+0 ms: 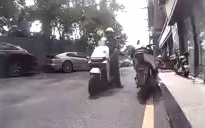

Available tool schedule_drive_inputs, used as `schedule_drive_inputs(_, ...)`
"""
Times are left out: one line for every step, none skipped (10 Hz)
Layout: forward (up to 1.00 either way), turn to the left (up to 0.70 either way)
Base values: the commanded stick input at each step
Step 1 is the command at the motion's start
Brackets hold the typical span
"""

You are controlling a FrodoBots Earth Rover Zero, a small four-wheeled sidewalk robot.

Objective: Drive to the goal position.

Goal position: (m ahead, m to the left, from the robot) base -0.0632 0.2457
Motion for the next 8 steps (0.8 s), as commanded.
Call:
schedule_drive_inputs(0.0,0.45)
schedule_drive_inputs(0.0,0.45)
schedule_drive_inputs(0.0,0.45)
schedule_drive_inputs(0.0,0.45)
schedule_drive_inputs(0.0,0.45)
schedule_drive_inputs(0.0,0.45)
schedule_drive_inputs(0.0,0.45)
schedule_drive_inputs(0.0,0.0)
